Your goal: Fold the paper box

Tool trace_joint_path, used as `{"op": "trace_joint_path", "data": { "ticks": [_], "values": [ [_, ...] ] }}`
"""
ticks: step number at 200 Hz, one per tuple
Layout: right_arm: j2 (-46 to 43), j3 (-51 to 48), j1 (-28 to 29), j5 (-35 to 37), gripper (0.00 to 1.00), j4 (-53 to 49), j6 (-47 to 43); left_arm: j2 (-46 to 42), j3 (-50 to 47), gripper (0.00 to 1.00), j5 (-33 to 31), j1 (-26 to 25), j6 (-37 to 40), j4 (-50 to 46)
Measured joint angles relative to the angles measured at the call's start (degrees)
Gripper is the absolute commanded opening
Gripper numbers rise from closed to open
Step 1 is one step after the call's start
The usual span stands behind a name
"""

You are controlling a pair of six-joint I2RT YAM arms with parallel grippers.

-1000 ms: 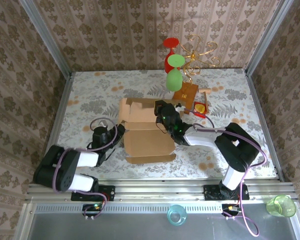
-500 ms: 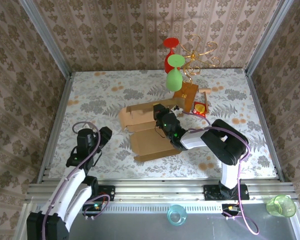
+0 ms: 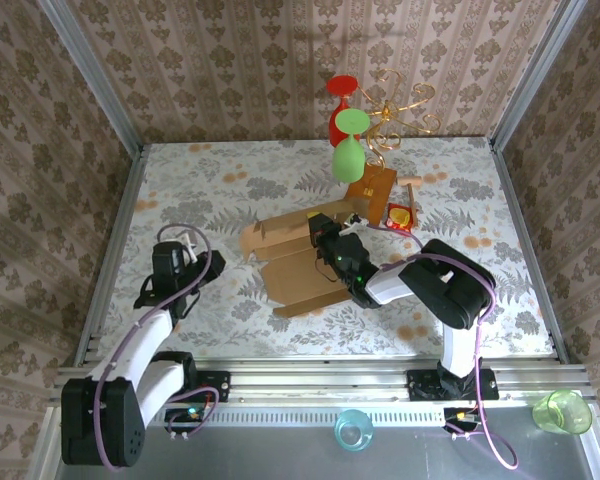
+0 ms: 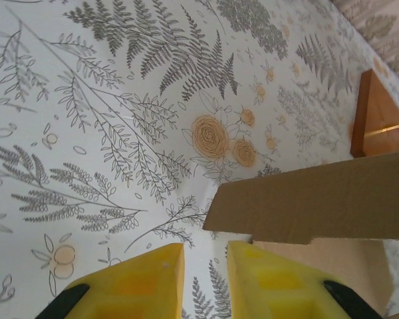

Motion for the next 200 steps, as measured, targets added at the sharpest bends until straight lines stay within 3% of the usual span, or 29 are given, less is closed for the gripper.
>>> {"op": "trace_joint_path", "data": {
  "ticks": [47, 98, 200],
  "values": [
    [0.0, 0.98, -0.72, -1.73, 0.0, -2.62, 0.42, 7.08, 0.63, 0.29, -1.44, -3.91, 8.55, 6.54],
    [0.0, 1.4, -1.51, -3.3, 0.0, -3.45, 0.87, 16.7, 0.94, 0.31, -0.98, -6.95, 16.83, 19.76],
    [0.0, 1.4, -2.84, -4.33, 0.0, -3.98, 1.97, 22.21, 0.11, 0.35, 1.22, -12.5, 20.59, 32.24]
  ]
}}
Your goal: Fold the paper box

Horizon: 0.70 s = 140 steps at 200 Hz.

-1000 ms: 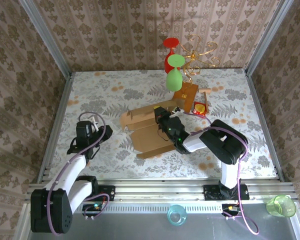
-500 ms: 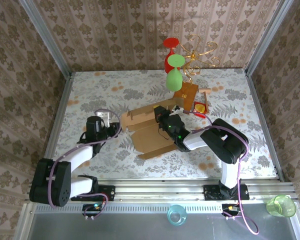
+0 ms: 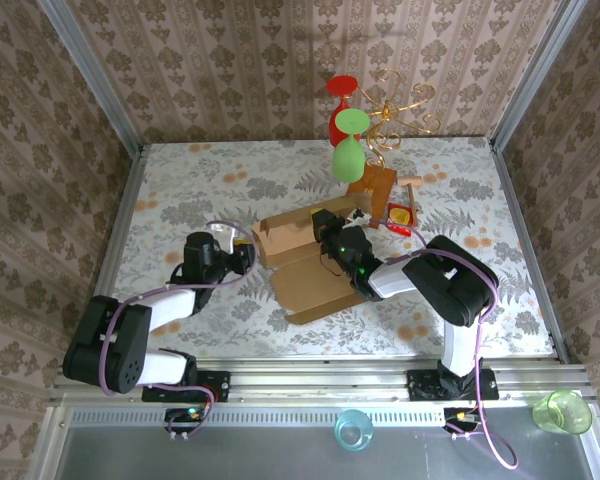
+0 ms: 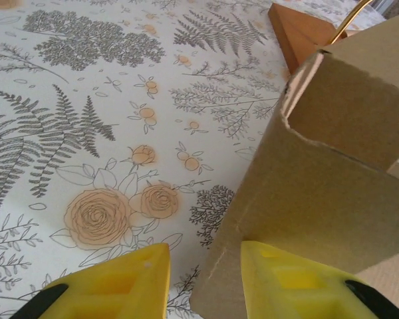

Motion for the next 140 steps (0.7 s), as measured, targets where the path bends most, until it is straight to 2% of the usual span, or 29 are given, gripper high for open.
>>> {"op": "trace_joint_path", "data": {
  "ticks": [140],
  "values": [
    [0.0, 0.13, -0.42, -0.28, 0.0, -0.94, 0.0, 5.79, -0.44, 0.4, 4.02, -4.55, 0.85, 8.39]
  ]
}}
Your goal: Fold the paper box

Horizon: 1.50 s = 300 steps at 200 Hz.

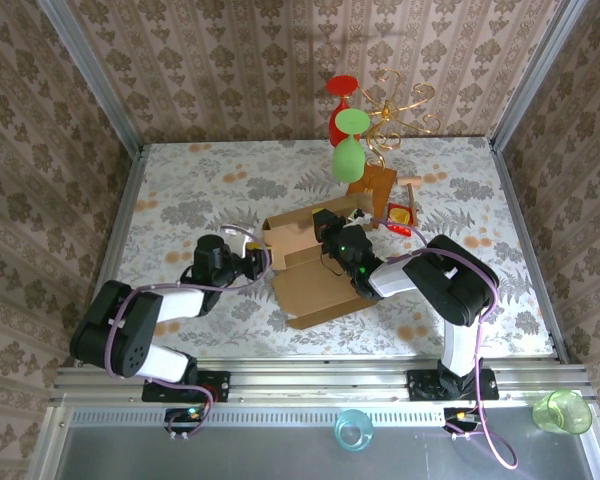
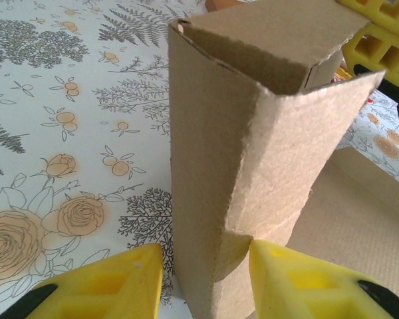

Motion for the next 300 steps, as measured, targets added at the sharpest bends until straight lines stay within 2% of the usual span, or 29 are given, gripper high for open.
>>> {"op": "trace_joint_path", "data": {
  "ticks": [67, 94, 141, 205, 270, 300],
  "values": [
    [0.0, 0.0, 0.11, -0.13, 0.0, 0.02, 0.2, 2.34, 0.52, 0.52, -6.47, -4.9, -0.04, 1.33],
    [0.0, 0.0, 0.11, -0.13, 0.0, 0.0, 0.2, 3.39, 1.03, 0.49, -9.62, -6.27, -0.09, 1.64],
    [-0.07, 0.0, 0.11, -0.07, 0.0, 0.0, 0.46, 3.98, 2.4, 0.36, -14.93, -8.2, -0.26, 0.94],
    [-1.18, 0.0, 0.68, 2.25, 0.0, -1.84, 3.08, 5.86, 4.46, 0.38, -21.55, -10.69, -0.26, 0.33],
    [-7.3, 0.07, 2.93, 2.97, 0.0, -13.0, 4.96, 8.31, 5.88, 0.35, -26.86, -12.04, -0.26, -0.52],
    [-7.65, 0.7, 3.02, 3.13, 0.0, -14.75, 5.42, 9.35, 7.28, 0.34, -28.44, -12.39, -0.44, -0.44]
  ]
}}
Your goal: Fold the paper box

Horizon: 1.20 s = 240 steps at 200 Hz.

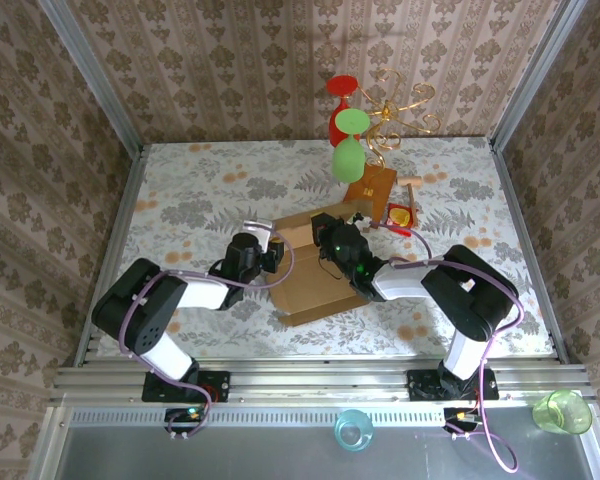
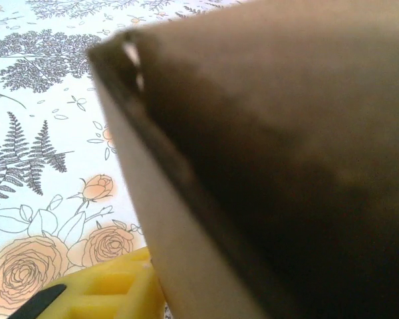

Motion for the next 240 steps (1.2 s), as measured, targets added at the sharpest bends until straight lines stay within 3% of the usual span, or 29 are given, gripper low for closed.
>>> {"op": "trace_joint_path", "data": {
  "ticks": [42, 113, 161, 195, 240],
  "values": [
    [0.02, 0.02, 0.0, 0.52, 0.0, -0.17, 0.96, 1.42, 0.7, 0.33, -3.43, -1.05, -0.94, 0.98],
    [0.04, 0.09, 0.31, 2.47, 0.0, -0.46, 2.16, 3.21, 2.21, 0.0, -13.35, -4.74, -3.3, 0.59],
    [0.0, 0.55, 0.52, 3.56, 0.0, -1.51, 3.23, 4.74, 5.4, 0.0, -21.4, -7.45, -6.71, -3.41],
    [-1.01, 0.94, 1.01, 4.39, 0.0, -4.2, 4.09, 5.14, 9.14, 0.0, -27.69, -9.64, -12.07, -11.19],
    [-2.56, 1.27, 1.64, 4.31, 0.0, -7.93, 5.49, 5.14, 11.3, 0.0, -32.17, -11.15, -16.68, -17.27]
  ]
}}
